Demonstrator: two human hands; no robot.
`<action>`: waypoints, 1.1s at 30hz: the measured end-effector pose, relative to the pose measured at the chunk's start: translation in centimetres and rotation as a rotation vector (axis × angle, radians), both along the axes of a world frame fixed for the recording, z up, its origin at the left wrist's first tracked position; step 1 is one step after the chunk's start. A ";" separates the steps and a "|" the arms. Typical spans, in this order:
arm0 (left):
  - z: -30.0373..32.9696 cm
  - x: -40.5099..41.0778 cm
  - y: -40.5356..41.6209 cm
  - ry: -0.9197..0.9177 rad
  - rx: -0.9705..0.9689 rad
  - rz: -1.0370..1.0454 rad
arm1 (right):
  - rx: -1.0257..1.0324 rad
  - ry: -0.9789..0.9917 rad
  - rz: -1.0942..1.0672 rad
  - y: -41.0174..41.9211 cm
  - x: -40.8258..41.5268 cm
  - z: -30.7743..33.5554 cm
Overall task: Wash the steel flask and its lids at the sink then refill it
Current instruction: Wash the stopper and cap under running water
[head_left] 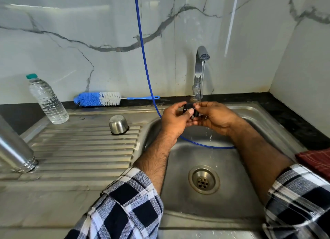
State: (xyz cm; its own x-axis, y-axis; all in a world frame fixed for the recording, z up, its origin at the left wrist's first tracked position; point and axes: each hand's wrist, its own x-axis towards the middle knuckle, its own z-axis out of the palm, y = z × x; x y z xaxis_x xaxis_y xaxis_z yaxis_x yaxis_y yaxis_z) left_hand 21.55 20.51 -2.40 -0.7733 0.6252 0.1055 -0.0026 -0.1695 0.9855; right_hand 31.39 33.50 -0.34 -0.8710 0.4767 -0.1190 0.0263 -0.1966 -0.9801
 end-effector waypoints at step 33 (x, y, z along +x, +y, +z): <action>-0.6 -0.3 0.2 -0.236 -0.090 -0.086 | -0.027 -0.056 -0.241 1.1 1.2 -0.6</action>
State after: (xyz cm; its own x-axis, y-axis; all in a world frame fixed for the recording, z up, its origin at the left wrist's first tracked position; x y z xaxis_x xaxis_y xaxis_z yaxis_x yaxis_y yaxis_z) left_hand 21.23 20.67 -3.02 -0.7132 0.6887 -0.1305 -0.2445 -0.0700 0.9671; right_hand 32.58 34.61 -0.96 -0.7239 0.6661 -0.1795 0.0296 -0.2300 -0.9728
